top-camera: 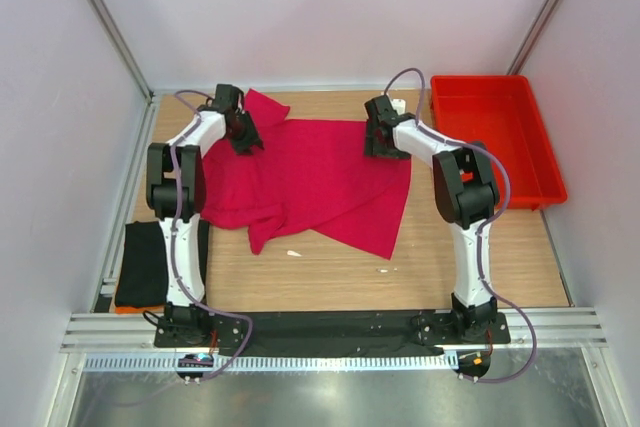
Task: Fold and stack the t-shirts
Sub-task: Flatten the tshirt out
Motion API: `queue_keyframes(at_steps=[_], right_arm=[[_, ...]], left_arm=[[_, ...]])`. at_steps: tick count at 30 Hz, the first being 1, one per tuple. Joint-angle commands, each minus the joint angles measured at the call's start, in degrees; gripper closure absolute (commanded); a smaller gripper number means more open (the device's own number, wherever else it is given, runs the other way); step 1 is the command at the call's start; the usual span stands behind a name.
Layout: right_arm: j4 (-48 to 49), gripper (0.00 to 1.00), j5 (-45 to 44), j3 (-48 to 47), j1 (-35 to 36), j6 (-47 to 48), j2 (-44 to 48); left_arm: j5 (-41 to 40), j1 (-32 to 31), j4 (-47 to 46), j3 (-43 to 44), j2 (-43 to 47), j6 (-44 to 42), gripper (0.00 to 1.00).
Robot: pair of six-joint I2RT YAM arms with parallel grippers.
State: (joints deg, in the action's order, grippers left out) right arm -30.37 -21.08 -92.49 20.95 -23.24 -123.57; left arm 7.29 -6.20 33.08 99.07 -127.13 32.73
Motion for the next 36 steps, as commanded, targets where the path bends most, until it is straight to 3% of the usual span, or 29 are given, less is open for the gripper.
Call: queue_keyframes(at_steps=[1, 6, 10, 12, 17, 20, 23, 27, 31, 36], right_arm=[[0.49, 0.18, -2.47, -4.53, -3.1, 1.62, -4.92], [-1.97, 0.17, -4.05, -18.21, -6.44, 4.78, -13.0], [-4.95, 0.14, -4.58, -30.89, -6.8, 13.11, -19.42], [-6.54, 0.1, -4.58, -36.24, -6.54, 14.54, -19.26], [-8.82, 0.01, -4.5, -33.82, -5.4, 9.21, -8.83], [-13.21, 0.0, -3.97, -30.83, -5.04, 4.89, -2.5], [-13.84, 0.0, 0.32, -21.89, -4.43, -0.3, 4.28], [-8.22, 0.05, 7.36, -0.92, -1.8, -1.8, 18.95], [-4.09, 0.15, 9.56, 13.71, 1.72, -1.98, 34.31], [-4.26, 0.16, 8.43, 26.11, 2.08, -1.37, 43.4]], left_arm=[[3.86, -0.48, 0.23, 5.42, -7.58, 2.76, 0.58], [7.3, -1.8, -0.56, 18.49, -15.94, 7.25, 0.58], [7.13, -3.47, -1.7, 26.52, -19.21, 9.63, 0.54], [4.59, -4.61, -1.44, 27.67, -16.77, 8.15, 0.5], [-2.8, -7.24, 3.48, 24.17, -5.96, 3.31, 0.44], [-5.7, -9.44, 4.88, 15.67, 2.4, 0.15, 0.44], [-6.67, -12.25, 5.5, 7.24, 9.08, -0.65, 0.44], [-8.42, -17.09, 5.15, -0.62, 14.45, 0.66, 0.52], [-7.55, -22.7, 5.76, 0.94, 12.18, 1.63, 0.56], [-12.63, -27.81, 10.95, 8.24, 5.07, 2.34, 0.46]])
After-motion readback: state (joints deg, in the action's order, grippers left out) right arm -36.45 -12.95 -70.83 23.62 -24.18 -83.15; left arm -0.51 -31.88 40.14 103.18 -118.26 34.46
